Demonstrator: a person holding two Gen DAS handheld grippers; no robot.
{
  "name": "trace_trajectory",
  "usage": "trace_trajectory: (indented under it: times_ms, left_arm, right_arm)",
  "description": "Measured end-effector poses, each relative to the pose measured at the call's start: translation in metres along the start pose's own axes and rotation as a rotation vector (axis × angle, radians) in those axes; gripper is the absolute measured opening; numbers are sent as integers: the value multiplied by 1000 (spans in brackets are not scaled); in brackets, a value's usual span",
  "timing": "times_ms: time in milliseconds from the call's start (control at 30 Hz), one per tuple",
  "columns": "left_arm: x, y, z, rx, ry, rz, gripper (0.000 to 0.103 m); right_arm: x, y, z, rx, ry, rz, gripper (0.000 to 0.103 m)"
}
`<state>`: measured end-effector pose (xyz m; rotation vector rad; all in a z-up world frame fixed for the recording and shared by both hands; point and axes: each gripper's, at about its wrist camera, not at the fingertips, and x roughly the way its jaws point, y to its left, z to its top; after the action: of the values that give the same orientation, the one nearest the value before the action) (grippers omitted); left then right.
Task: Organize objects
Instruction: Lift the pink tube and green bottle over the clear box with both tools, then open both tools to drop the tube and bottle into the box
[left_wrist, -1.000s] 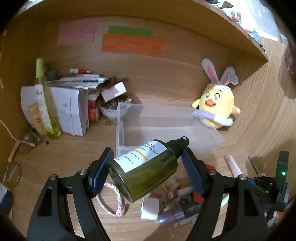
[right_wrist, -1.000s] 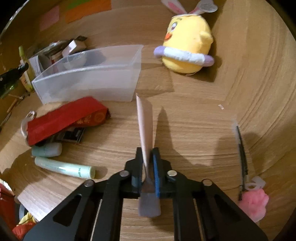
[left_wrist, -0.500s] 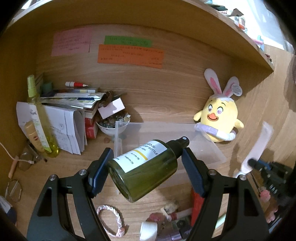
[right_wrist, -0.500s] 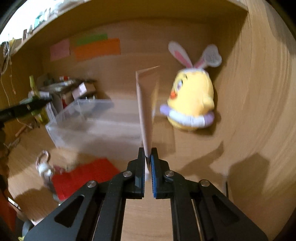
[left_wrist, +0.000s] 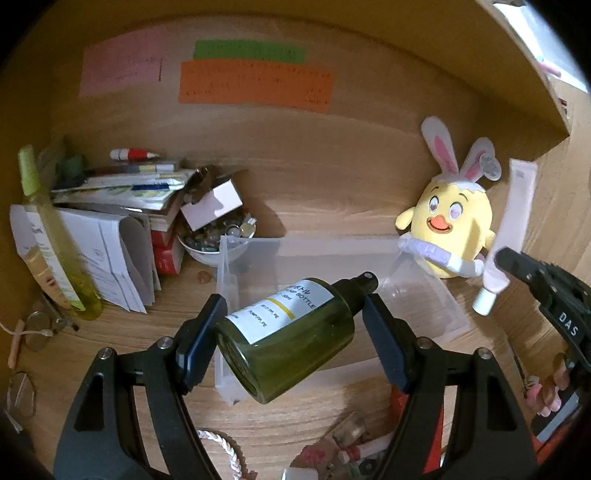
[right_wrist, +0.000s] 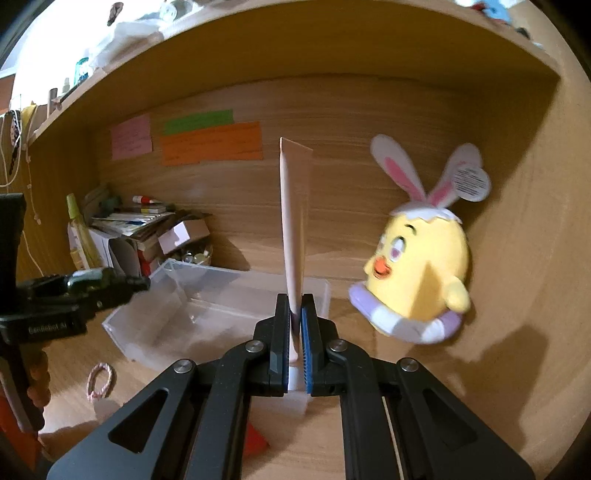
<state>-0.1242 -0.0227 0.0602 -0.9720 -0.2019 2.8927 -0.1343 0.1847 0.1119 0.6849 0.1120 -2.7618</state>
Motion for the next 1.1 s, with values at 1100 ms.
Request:
trace_trajectory:
  times_ms: [1100]
  left_arm:
    - [76,-4,-4,58,182,7,76]
  right_arm:
    - [113,40,-28,-167,247,30,8]
